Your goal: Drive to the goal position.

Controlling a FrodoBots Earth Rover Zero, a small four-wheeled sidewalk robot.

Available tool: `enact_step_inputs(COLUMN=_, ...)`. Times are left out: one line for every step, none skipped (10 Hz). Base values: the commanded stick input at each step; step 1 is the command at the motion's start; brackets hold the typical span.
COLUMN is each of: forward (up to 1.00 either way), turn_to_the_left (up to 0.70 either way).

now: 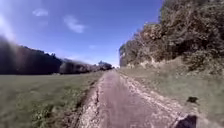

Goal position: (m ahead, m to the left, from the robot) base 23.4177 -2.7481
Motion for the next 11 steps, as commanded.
enact_step_inputs(forward=1.00, turn_to_the_left=0.00)
enact_step_inputs(forward=1.00, turn_to_the_left=0.00)
enact_step_inputs(forward=1.00, turn_to_the_left=0.00)
enact_step_inputs(forward=1.00, turn_to_the_left=0.00)
enact_step_inputs(forward=1.00, turn_to_the_left=0.00)
enact_step_inputs(forward=1.00, turn_to_the_left=0.00)
enact_step_inputs(forward=1.00, turn_to_the_left=0.02)
enact_step_inputs(forward=1.00, turn_to_the_left=0.04)
enact_step_inputs(forward=1.00, turn_to_the_left=0.25)
enact_step_inputs(forward=1.00, turn_to_the_left=0.08)
enact_step_inputs(forward=1.00, turn_to_the_left=0.01)
